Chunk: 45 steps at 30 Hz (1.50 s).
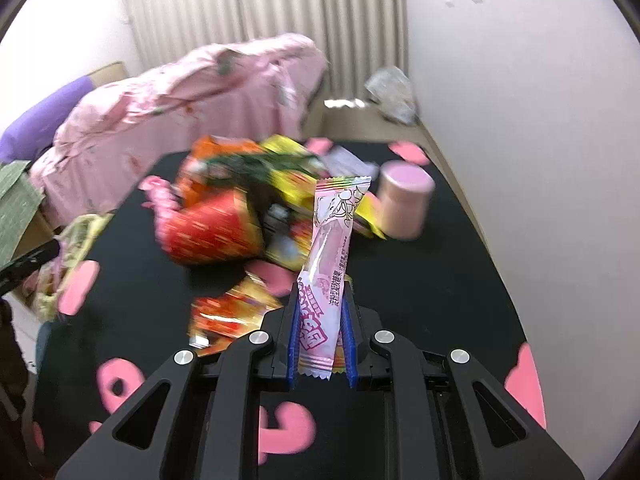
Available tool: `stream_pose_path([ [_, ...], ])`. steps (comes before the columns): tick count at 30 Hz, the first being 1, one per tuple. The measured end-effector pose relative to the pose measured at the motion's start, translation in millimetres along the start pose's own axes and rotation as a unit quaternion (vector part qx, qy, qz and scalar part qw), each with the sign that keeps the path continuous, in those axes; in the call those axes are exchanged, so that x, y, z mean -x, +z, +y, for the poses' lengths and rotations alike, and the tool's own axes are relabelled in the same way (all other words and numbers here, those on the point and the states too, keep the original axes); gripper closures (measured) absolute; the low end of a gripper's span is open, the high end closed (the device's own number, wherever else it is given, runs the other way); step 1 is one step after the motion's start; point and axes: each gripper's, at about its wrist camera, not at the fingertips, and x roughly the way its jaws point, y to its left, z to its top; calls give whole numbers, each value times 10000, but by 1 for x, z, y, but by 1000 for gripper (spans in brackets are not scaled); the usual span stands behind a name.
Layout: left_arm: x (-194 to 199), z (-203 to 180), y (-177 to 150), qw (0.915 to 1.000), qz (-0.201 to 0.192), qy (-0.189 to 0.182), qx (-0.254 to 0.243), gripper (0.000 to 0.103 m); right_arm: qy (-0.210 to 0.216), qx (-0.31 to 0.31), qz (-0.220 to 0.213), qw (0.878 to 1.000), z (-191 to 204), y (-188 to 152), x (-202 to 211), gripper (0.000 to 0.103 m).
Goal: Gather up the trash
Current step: 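Carry the pink heart toy and pink wrapper over the yellow-green bag and release both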
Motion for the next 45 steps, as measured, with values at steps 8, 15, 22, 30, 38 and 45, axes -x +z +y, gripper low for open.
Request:
stream_pose_path([
  [8, 39, 58, 15, 9943, -560, 824, 389, 59, 708, 854, -323, 9933, 92, 30, 11, 86],
  [15, 60, 134, 22, 9748, -825, 1810, 1011, 59, 1286, 1360, -413, 9815, 163, 55, 6, 86],
  [22, 57, 189, 16, 9551, -845, 2342, 1606, 59, 1826, 1724, -337, 9674, 230, 78, -21, 86],
  [30, 38, 193, 10, 9589, -791, 2185, 1626, 59, 2555, 2322, 74, 9385, 305, 69, -68, 86],
  [38, 15, 211, -5, 9543, -387, 2276, 1897, 59, 2857, 2312, 644, 9278, 341, 62, -122, 86],
  [45, -2, 220, -22, 9543, -127, 2186, 2032, 59, 2947, 2457, 815, 9199, 350, 58, -138, 86],
])
